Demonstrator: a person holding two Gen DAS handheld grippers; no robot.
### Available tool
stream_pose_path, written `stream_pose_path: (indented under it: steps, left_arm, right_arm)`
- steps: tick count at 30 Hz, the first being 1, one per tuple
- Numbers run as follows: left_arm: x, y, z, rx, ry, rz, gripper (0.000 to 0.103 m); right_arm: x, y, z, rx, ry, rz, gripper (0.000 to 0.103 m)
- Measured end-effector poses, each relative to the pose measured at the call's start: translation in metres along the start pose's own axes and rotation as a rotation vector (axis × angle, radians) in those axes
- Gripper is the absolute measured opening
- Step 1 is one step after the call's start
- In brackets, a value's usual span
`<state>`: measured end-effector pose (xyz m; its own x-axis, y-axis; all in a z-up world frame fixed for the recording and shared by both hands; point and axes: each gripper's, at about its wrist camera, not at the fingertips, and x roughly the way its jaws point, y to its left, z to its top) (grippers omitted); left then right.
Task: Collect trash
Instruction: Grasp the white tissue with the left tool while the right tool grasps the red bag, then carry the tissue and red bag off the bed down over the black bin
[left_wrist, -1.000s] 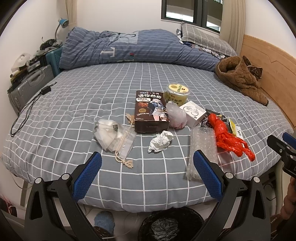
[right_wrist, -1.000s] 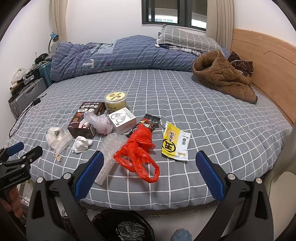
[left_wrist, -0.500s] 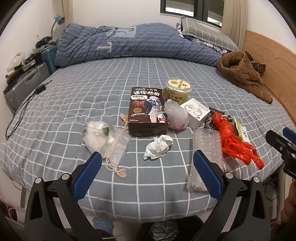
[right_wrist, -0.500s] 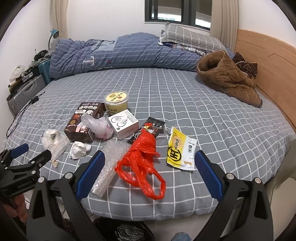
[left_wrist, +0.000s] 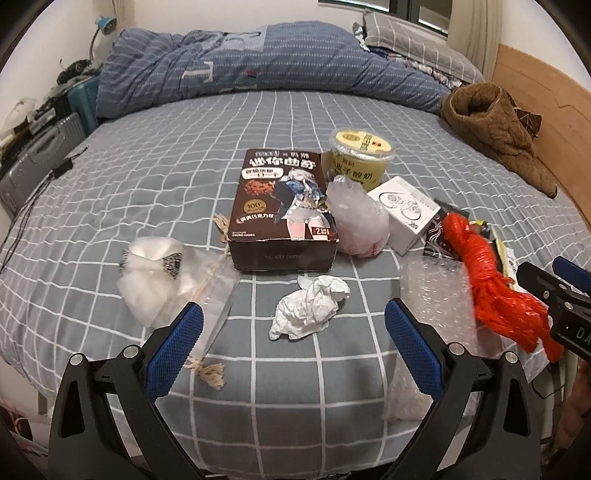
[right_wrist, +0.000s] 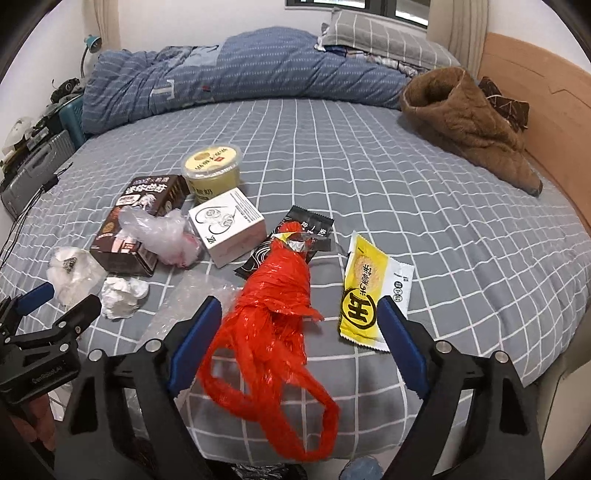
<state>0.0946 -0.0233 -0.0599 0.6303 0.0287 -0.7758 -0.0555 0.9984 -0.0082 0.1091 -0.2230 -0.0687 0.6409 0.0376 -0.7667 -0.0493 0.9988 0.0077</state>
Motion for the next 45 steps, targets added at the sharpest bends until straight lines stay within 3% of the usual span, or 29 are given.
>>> stream_pose_path:
  steps: [5,14,21,28,45]
  left_arm:
    - [0.019,-0.002,-0.001,0.006,0.016,0.0,0.095]
    - [0.046,-0.007,-0.002,0.012,0.041,-0.012,0.082]
    - [0.067,-0.006,-0.002,-0.008,0.084,-0.052,0.056]
    - [0.072,-0.009,-0.002,0.011,0.088,-0.057,0.03]
    - [0.038,-0.005,0.003,-0.003,0.049,-0.1,0.026]
  right_arm:
    - [0.019,-0.002,0.001,0.014,0.037,0.022,0.074]
    - [0.04,-0.003,-0.004,0.019,0.076,0.069,0.058]
    - [0.047,0.003,-0.006,0.001,0.089,0.131,0.032]
    - [0.044,0.001,-0.007,0.002,0.09,0.161,0.017]
    - [0.015,0.001,-0.005,-0.024,0.055,0.157,0.012]
